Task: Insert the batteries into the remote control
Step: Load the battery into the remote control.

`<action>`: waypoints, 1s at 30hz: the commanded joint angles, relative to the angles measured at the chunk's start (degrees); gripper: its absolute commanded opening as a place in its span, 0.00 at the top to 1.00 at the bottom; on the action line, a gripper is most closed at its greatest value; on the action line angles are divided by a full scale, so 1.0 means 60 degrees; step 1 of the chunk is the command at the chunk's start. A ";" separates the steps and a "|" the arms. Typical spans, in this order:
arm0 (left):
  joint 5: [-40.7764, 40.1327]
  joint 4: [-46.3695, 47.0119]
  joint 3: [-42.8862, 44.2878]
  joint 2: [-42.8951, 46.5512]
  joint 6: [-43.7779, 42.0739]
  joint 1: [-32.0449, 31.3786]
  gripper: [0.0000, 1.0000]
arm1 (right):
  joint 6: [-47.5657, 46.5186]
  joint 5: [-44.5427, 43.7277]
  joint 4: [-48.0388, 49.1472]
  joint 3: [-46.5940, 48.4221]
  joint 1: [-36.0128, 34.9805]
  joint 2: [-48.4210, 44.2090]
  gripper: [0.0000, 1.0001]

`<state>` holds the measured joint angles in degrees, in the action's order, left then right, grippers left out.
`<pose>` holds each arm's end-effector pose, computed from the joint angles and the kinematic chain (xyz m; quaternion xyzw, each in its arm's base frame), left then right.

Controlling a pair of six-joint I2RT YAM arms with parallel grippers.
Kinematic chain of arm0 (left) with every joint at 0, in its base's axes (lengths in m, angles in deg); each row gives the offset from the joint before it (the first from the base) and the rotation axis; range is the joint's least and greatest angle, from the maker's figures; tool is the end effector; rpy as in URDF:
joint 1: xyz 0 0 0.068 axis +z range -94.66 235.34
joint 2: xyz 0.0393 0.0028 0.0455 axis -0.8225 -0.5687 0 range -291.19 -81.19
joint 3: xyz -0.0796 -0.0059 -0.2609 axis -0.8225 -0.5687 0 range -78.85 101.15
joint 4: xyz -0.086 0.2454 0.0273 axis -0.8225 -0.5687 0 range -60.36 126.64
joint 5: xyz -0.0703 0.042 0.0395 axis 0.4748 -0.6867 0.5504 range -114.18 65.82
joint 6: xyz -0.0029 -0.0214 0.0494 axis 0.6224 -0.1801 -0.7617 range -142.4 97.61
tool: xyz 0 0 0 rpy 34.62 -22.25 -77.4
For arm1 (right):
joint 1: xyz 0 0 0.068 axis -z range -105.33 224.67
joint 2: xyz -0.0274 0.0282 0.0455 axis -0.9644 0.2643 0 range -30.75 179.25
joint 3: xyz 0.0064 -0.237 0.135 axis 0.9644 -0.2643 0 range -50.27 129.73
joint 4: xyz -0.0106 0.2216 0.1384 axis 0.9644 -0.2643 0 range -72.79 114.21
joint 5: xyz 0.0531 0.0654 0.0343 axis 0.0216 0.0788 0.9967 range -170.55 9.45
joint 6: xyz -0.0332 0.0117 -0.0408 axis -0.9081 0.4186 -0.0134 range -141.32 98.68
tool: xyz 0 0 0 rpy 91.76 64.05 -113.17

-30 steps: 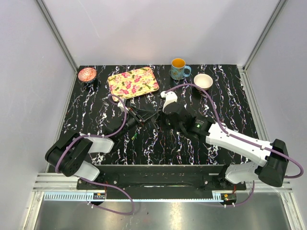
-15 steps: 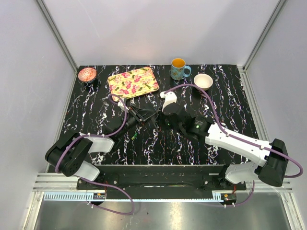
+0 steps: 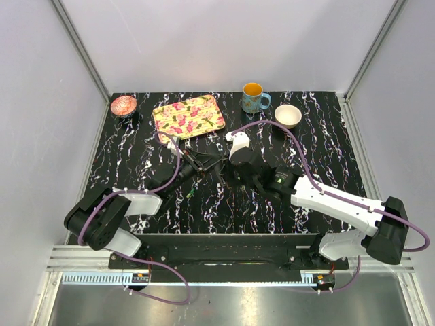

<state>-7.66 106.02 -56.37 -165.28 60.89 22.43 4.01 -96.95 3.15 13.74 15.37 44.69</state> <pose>0.2205 -0.1548 0.2036 -0.1791 0.6349 -0.6828 0.3138 0.1603 0.2502 0.3212 -0.1879 0.8499 0.2281 0.4363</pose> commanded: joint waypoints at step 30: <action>-0.0189 0.0960 0.0253 0.0510 -0.0009 -0.0053 1.00 | 0.0262 -0.0283 -0.1500 0.0904 -0.0135 0.0361 0.60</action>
<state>-7.95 103.60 -56.28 -164.49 59.10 22.32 5.40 -96.01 -2.45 16.82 14.86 47.14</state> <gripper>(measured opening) 0.222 0.381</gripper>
